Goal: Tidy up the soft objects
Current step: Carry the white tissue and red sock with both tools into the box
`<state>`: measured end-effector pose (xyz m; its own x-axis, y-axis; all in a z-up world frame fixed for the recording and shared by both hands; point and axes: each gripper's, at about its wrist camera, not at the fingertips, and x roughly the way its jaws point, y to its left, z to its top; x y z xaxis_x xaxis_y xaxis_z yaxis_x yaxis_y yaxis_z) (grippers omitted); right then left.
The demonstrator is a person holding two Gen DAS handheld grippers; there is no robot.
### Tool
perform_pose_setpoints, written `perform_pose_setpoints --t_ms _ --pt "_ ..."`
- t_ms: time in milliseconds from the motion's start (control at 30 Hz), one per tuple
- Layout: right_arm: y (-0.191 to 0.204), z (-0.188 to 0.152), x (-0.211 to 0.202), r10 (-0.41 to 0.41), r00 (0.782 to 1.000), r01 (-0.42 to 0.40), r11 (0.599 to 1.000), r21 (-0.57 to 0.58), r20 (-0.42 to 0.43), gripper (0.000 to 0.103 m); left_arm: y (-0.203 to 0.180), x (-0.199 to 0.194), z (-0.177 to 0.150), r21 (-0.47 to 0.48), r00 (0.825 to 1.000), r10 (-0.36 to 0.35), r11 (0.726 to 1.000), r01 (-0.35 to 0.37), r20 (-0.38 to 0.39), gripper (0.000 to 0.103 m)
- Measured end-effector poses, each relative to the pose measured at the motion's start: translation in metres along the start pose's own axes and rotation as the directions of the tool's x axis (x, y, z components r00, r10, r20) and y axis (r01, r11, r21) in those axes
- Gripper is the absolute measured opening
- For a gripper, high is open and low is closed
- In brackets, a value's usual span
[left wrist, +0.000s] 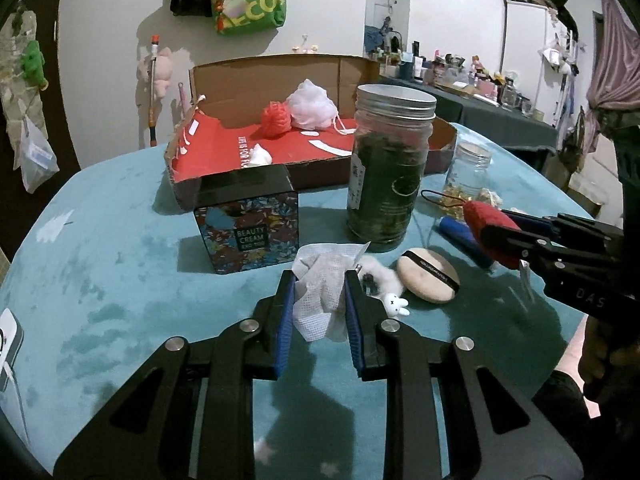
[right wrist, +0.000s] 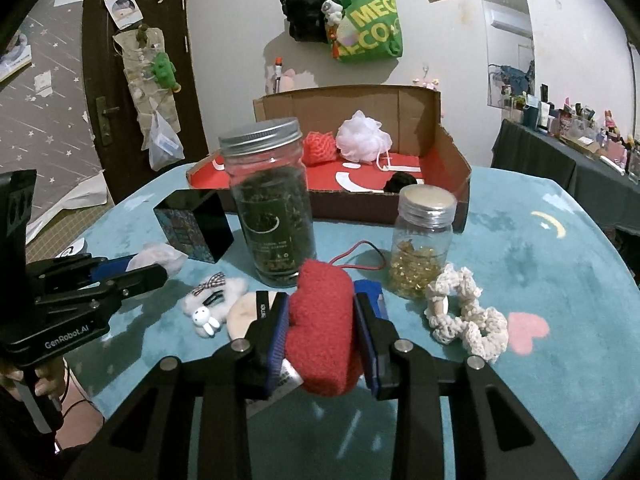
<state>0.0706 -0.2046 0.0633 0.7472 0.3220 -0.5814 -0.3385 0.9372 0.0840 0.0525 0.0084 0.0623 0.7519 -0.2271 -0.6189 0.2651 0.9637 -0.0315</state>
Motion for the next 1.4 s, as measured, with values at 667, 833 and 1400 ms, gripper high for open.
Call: perform_pose_setpoints --t_ms 667,833,1400 --pt "-0.025 -0.001 -0.039 -0.067 0.996 0.066 0.997 0.027 0.052 0.034 0.027 -0.006 -0.003 -0.037 0.998 0.061 0.997 -0.061 -0.013 0.022" --pt "-0.045 -0.002 -0.047 -0.103 0.993 0.099 0.993 0.067 0.055 0.034 0.045 -0.007 -0.004 -0.057 0.995 0.099 0.993 -0.1 -0.025 0.022" --pt "-0.12 0.015 -0.023 -0.269 0.963 0.268 0.954 0.132 -0.011 0.035 0.101 0.033 0.014 -0.06 0.975 0.186 0.979 -0.194 -0.12 0.022"
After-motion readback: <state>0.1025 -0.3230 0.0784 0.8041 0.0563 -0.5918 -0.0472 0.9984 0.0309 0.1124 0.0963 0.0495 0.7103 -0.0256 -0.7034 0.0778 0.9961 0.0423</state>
